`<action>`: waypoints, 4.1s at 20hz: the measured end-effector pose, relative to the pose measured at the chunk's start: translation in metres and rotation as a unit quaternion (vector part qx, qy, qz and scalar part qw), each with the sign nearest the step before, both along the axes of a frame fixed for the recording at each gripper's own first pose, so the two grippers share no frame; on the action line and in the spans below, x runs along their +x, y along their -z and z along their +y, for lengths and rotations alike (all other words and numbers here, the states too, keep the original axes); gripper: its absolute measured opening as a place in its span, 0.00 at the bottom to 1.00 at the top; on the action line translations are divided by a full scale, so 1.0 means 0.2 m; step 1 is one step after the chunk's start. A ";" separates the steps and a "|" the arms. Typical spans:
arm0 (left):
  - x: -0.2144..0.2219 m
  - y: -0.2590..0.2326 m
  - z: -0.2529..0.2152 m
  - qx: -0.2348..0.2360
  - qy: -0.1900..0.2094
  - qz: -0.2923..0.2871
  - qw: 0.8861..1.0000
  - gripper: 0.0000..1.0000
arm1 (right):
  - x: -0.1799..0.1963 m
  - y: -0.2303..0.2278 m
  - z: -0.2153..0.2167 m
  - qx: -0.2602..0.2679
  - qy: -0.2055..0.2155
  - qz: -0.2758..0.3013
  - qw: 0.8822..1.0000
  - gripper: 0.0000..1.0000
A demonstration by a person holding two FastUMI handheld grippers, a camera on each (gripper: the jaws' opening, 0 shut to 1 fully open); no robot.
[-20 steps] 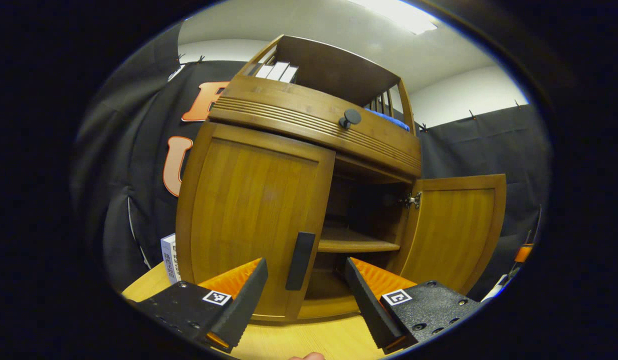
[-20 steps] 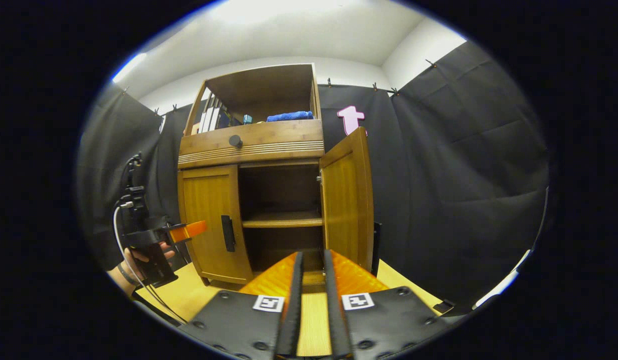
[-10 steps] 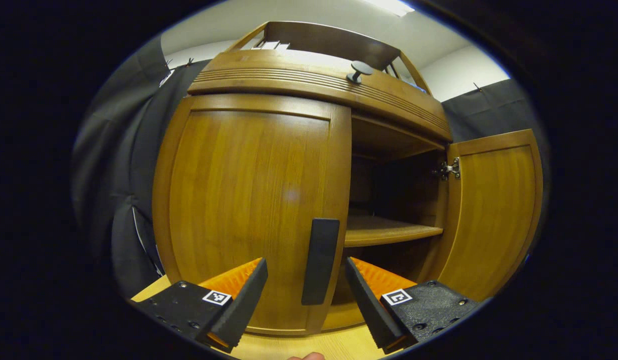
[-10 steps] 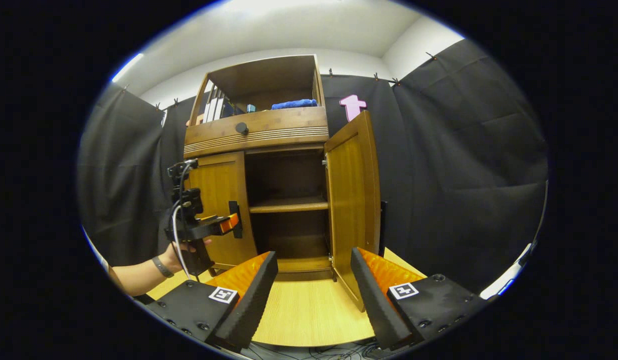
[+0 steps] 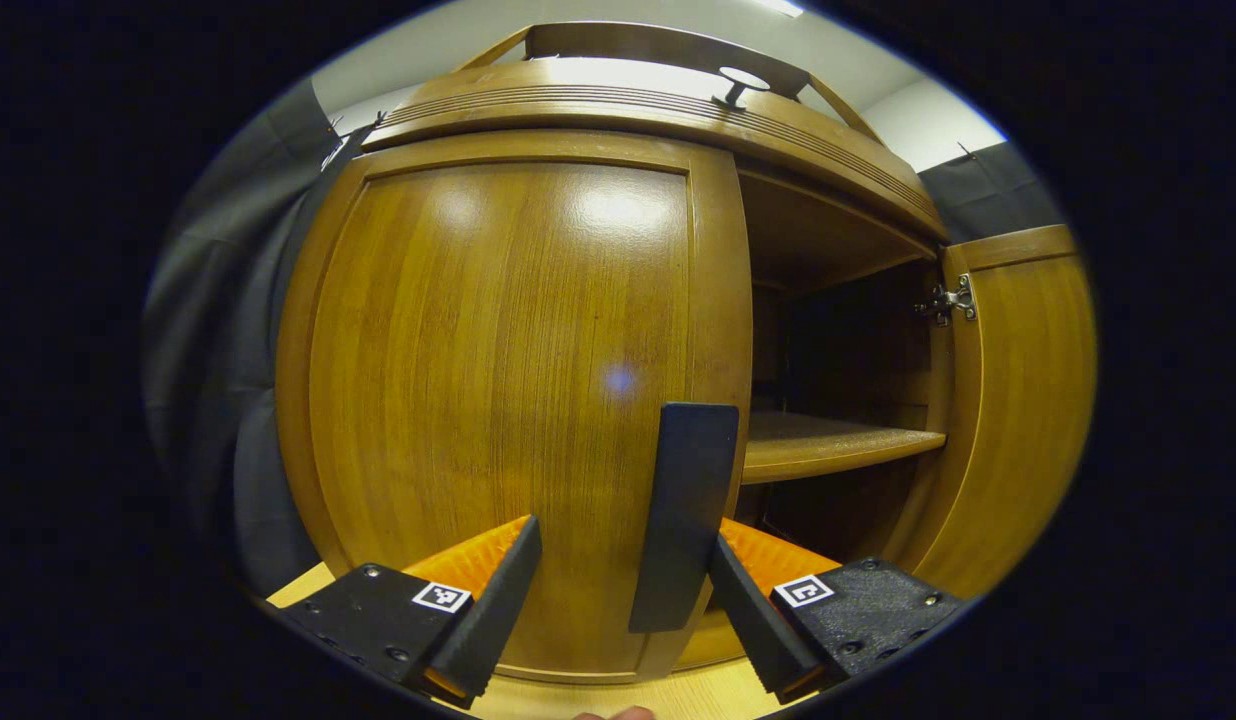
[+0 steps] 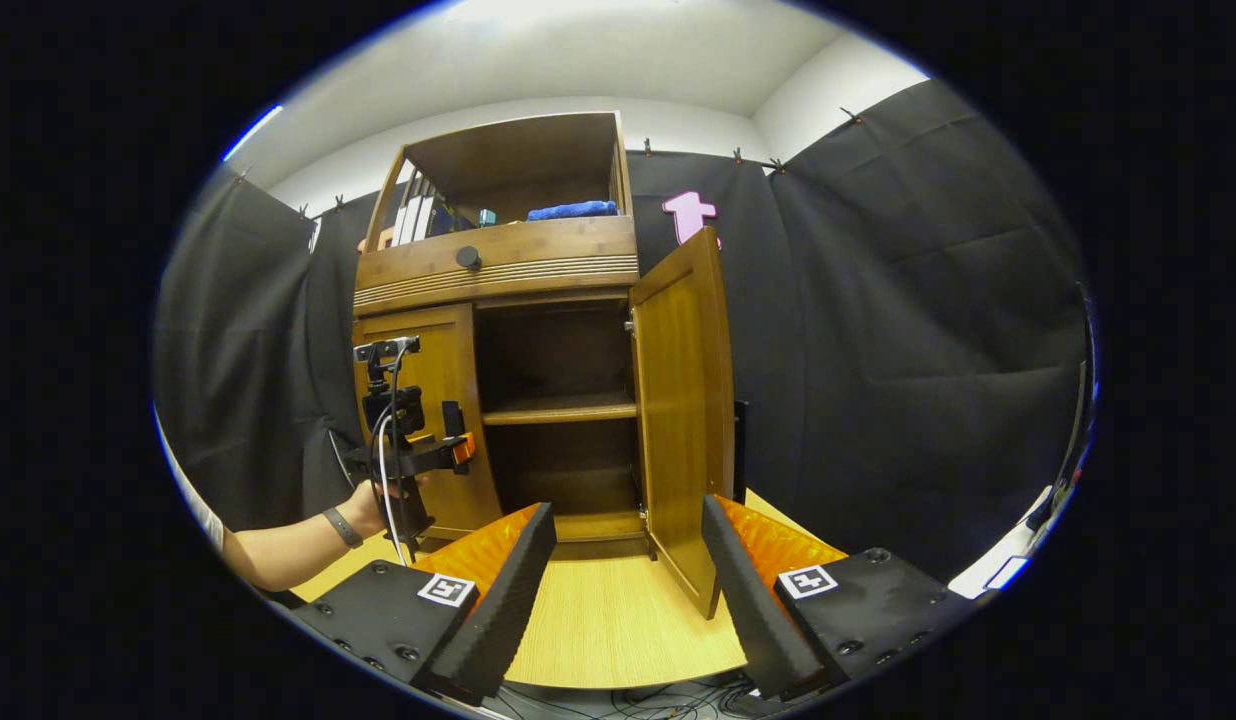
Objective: Open the right door of the double-door shoe cabinet with the right hand, and open the left door with the left hand.
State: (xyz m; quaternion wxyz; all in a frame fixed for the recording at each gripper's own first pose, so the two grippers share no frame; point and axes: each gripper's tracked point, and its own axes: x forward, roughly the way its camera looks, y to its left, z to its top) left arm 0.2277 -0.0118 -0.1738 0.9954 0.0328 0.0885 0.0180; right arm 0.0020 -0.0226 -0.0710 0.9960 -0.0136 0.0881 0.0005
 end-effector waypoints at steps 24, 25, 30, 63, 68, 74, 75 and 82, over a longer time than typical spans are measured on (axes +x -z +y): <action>-0.63 -0.18 0.03 -0.008 0.045 0.030 0.998 0.24 | -0.05 -0.01 0.12 -0.010 -0.040 -0.003 0.999 0.89; -0.65 -0.18 0.05 -0.008 0.045 0.031 0.998 0.24 | -0.05 0.00 0.14 -0.011 -0.043 0.000 0.999 0.89; -0.86 -0.27 0.24 0.006 0.007 0.023 1.000 0.24 | -0.06 0.03 0.16 -0.003 -0.052 0.005 0.999 0.95; -1.28 -0.44 0.96 0.010 0.016 -0.013 1.000 0.11 | -0.01 0.07 0.14 0.014 -0.068 0.012 0.998 0.89; -1.48 -0.51 0.95 0.029 -0.014 -0.027 0.999 0.10 | 0.03 0.05 0.13 0.019 -0.062 0.004 0.998 0.89; -1.58 -0.65 0.77 0.025 -0.026 -0.043 0.998 0.07 | 0.07 0.03 0.19 0.023 -0.080 -0.002 0.997 0.89; -1.58 -0.66 0.71 0.025 -0.018 -0.044 0.999 0.07 | 0.08 0.03 0.20 0.023 -0.081 -0.003 0.996 0.89; -1.41 -0.69 0.31 0.031 0.021 -0.043 0.998 0.08 | 0.04 0.03 0.19 0.013 -0.077 -0.002 0.997 0.89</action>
